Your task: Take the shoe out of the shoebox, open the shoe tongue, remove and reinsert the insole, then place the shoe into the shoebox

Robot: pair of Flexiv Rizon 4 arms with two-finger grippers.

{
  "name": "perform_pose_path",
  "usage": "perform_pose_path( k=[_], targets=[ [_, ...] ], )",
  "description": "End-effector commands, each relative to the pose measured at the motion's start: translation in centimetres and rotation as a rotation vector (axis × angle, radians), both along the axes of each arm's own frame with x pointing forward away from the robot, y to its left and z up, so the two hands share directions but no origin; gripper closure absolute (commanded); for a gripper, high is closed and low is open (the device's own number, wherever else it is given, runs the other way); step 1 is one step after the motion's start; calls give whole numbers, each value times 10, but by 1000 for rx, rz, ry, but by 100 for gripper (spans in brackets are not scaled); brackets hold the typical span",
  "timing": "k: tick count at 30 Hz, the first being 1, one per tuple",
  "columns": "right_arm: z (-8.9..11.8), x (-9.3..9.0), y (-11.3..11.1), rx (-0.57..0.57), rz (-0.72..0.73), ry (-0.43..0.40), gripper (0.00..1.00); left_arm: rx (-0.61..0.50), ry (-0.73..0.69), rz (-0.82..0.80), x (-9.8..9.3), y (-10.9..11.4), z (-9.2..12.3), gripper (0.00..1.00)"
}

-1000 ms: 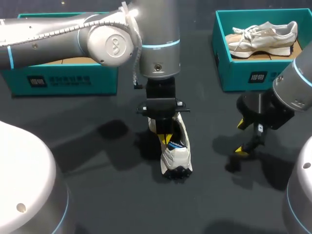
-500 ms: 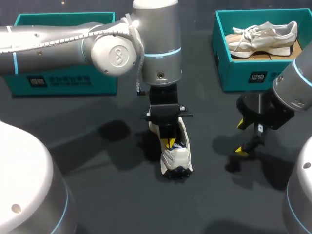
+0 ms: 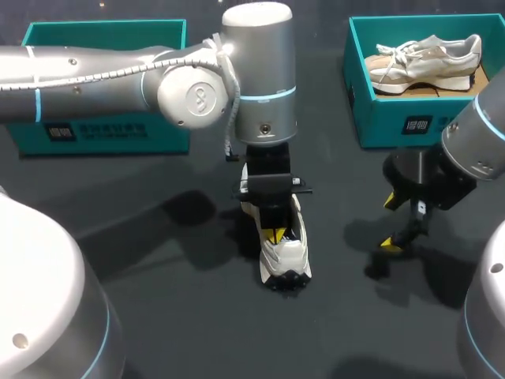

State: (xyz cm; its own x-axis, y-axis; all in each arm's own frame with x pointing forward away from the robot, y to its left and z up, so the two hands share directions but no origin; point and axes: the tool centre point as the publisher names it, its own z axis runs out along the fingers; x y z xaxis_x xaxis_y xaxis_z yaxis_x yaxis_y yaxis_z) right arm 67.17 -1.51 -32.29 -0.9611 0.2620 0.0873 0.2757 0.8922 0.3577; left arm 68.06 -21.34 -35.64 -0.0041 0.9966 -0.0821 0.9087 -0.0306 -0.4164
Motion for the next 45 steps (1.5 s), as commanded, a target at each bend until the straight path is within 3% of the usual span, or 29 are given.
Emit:
perform_pose_path(
  k=[1,9,13,26,32,45],
  targets=[
    [0,-2,0,-2,-1,-3,0,3,-8,-1,-1,-2,-4,100],
    [0,-2,0,-2,-1,-3,0,-51,-37,-10,-4,-3,27,100],
    [0,-2,0,-2,-1,-3,0,-47,-46,-34,-10,-4,32,100],
    [0,-2,0,-2,-1,-3,0,47,-24,-29,-12,-7,-19,100],
    [0,-2,0,-2,-1,-3,0,62,-46,-11,-7,-10,-26,100],
    [0,-2,0,-2,-1,-3,0,17,-124,6,8,-1,21,100]
  ],
)
